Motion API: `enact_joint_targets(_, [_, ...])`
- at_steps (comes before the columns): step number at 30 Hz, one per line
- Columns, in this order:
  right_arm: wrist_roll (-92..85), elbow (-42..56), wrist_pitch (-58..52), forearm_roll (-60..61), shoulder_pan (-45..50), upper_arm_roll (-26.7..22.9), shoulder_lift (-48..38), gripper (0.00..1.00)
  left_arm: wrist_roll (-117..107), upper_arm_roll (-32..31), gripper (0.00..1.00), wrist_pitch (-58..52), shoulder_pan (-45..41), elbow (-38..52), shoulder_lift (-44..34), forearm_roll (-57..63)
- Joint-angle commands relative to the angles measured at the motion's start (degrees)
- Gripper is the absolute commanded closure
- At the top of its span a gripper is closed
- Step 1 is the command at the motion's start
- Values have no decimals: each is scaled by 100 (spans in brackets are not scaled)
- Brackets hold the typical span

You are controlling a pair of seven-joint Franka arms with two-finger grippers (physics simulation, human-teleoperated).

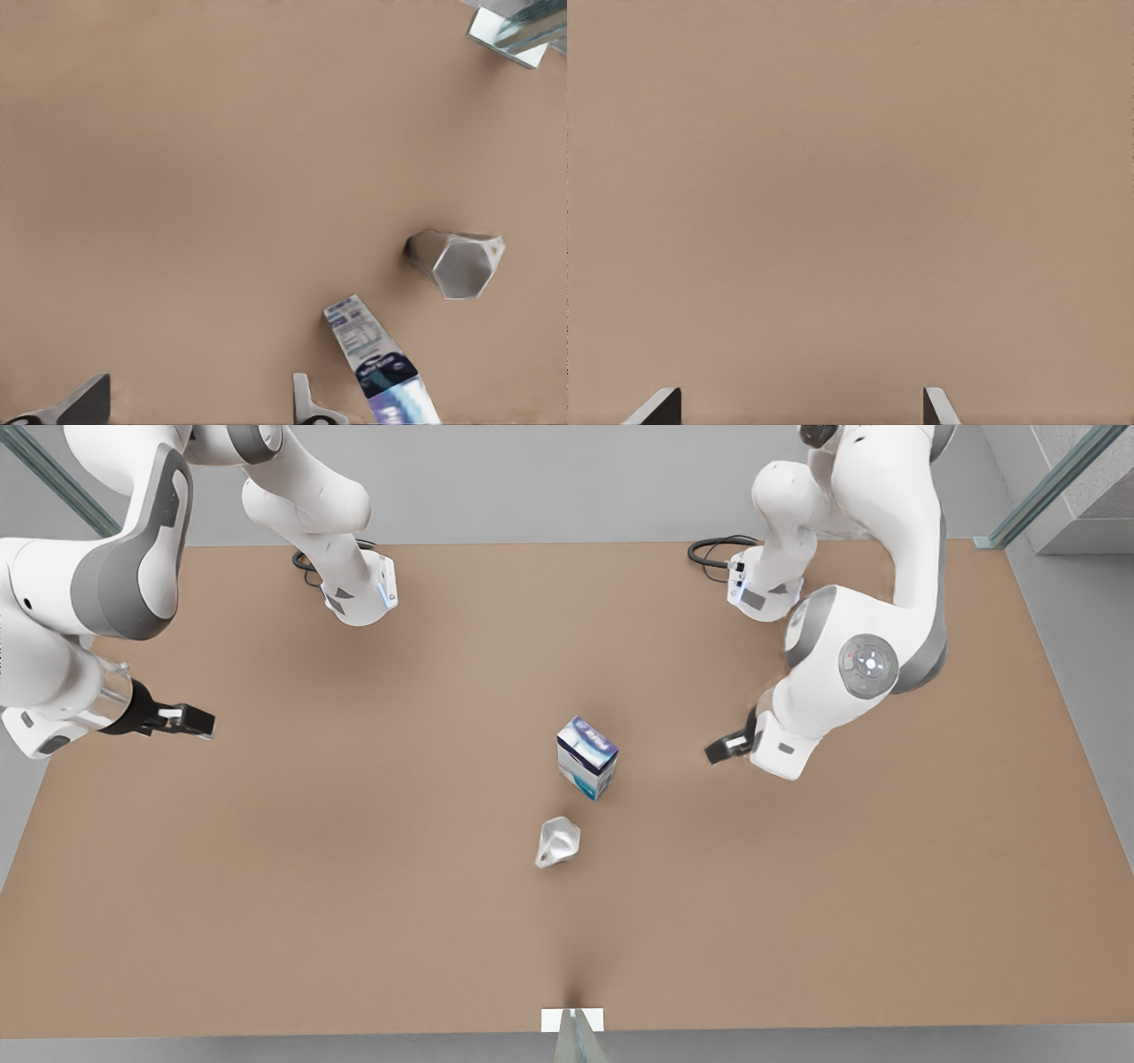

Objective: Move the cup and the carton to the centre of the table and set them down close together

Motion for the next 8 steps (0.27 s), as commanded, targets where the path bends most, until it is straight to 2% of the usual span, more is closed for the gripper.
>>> enact_joint_targets(1, [0, 0, 0, 1, 0, 0, 0, 0, 648, 8, 0, 0, 106, 0, -39, 550])
enact_joint_targets(3, [0, 9, -17, 1, 0, 0, 9, 0, 2603, 96, 0, 0, 599, 0, -101, 840])
enact_joint_targets(8, [0, 44, -44, 1, 0, 0, 18, 0, 2789, 113, 0, -26, 872, -53, -303, 946])
